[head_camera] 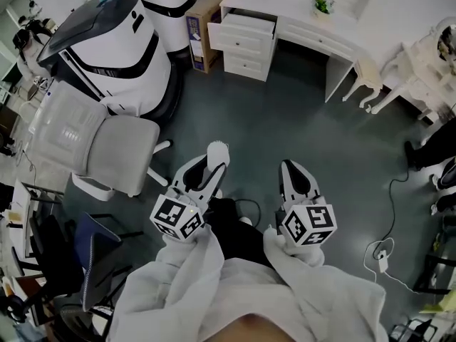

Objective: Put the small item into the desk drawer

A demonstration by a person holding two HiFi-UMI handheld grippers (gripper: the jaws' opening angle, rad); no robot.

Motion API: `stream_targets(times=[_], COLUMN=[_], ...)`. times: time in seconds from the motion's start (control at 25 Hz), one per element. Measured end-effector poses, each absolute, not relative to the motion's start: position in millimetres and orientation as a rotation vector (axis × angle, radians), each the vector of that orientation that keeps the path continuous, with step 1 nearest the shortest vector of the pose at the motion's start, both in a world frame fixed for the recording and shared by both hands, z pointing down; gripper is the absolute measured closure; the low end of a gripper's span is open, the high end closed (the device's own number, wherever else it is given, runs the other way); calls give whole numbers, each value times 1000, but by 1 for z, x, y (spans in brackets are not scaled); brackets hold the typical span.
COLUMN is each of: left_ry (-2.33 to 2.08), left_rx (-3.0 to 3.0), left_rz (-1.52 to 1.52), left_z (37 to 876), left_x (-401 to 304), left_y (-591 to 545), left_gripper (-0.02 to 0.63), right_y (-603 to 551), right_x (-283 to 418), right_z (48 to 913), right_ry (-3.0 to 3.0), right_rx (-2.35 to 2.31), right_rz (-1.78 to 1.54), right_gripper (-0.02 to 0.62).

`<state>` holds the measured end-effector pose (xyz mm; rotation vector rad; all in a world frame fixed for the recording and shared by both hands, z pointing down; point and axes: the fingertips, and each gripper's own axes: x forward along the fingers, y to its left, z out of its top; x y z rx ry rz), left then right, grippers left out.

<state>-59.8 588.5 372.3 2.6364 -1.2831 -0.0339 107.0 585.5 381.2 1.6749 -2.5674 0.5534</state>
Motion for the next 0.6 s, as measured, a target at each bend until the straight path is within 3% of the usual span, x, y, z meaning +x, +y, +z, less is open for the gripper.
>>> stream_targets(times=[0.6], left_ry=[-1253], left_rx=[2651], left_rz=[1], left_z=[383], left_x=[-71], left_y=[512], left_gripper=[440], right_y=[517], right_x=[88], right_z=[391], right_ry=[-2557], right_rx=[1640], right_rz=[544], right_gripper=[555])
